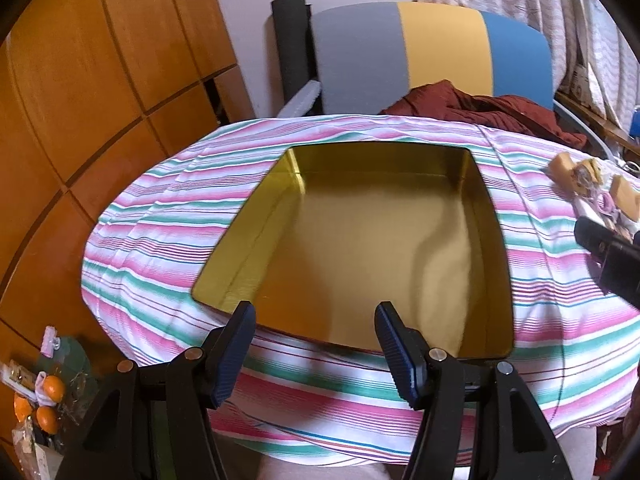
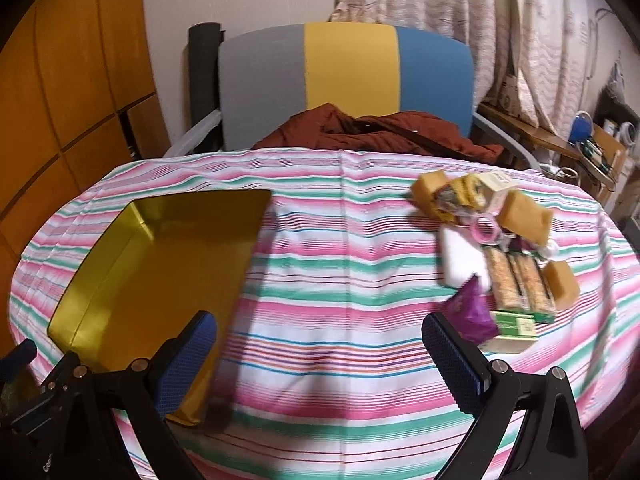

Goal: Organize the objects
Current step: 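Move both tools from the gold tray toward the pile of items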

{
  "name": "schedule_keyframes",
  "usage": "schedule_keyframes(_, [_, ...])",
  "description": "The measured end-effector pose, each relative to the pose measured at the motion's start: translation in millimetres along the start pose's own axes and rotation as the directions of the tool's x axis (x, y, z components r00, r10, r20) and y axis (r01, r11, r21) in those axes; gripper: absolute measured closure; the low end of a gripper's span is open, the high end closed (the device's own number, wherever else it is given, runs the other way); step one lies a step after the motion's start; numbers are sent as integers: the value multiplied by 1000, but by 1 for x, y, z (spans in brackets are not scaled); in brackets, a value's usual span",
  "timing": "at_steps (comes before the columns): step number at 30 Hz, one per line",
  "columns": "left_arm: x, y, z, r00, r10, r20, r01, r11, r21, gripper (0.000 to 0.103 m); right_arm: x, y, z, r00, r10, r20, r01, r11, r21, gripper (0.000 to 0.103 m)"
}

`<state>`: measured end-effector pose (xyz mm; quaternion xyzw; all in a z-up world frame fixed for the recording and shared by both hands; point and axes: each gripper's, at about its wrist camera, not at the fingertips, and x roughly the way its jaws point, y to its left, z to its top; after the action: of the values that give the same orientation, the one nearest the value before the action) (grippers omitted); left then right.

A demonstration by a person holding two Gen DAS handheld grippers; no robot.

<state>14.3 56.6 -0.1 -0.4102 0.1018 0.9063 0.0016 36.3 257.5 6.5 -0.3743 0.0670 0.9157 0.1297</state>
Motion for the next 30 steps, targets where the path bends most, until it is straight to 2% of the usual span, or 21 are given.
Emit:
schedule_keyframes(8, [0,-32,2,995,-89,-37,90,995,36,40,-1,-54,4,992,-121,25,122,992,-34,0])
schedule_keyframes(12, [2,-51,3,986,-143,-91,149,987,56,40,1,-92,0,987,-163,13,163,987,6,0])
schedule_keyframes(15, [2,-65,4,966,-234,-110,241,969,57,40,0,-120,-4,985,-173,11,172,983,61,0])
schedule_keyframes(20, [1,-90,4,906,-402,-130,409,912,28,40,-1,-172,-13,981,-195,-16,195,967,165,0])
schedule_keyframes(23, [1,-107,4,881,-449,-147,458,888,31,40,0,-192,-19,980,-200,-24,201,961,189,0])
schedule_keyframes(25, [1,-119,5,875,-459,-154,470,881,47,40,2,-202,-24,980,-197,-27,199,959,202,0])
schedule_keyframes(28, [2,-140,5,877,-450,-167,469,878,97,40,9,-214,-31,984,-174,-49,180,955,235,1])
schedule_keyframes(30, [0,-150,5,871,-462,-170,484,867,124,40,13,-220,-35,986,-156,-57,166,952,259,2])
